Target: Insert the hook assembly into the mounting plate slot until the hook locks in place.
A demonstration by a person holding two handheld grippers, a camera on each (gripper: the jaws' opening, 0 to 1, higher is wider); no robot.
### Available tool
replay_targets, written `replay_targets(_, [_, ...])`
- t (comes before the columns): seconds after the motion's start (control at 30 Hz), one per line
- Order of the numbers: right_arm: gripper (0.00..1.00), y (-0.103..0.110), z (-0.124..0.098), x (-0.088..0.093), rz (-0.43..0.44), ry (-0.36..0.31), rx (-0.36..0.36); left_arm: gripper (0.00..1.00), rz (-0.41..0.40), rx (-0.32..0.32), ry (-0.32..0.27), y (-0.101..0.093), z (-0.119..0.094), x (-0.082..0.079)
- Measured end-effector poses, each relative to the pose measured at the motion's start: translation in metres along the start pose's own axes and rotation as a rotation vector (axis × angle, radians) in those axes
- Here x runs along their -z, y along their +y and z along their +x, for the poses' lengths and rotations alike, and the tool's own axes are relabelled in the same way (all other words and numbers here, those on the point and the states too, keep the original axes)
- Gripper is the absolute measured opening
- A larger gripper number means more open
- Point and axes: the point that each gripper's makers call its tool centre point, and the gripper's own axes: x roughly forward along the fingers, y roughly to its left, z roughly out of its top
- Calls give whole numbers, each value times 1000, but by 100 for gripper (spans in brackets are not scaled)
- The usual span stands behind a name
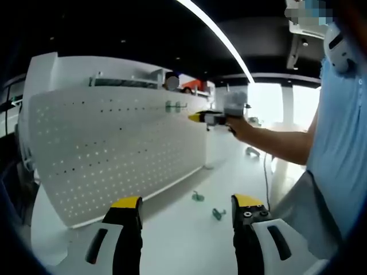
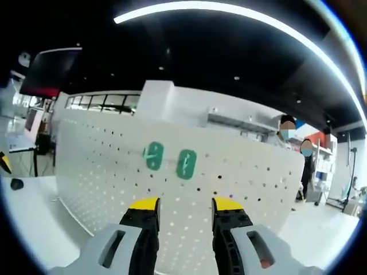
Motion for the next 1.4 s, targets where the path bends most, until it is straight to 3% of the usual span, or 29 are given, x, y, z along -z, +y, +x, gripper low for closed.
replay_targets(0.83, [38, 24, -30, 44, -43, 105, -97, 64, -1, -5, -9, -1, -1, 0])
replay_targets(1.4, [38, 64, -46, 76, -53, 199, -221, 65, -3, -31, -22, 3, -9, -2])
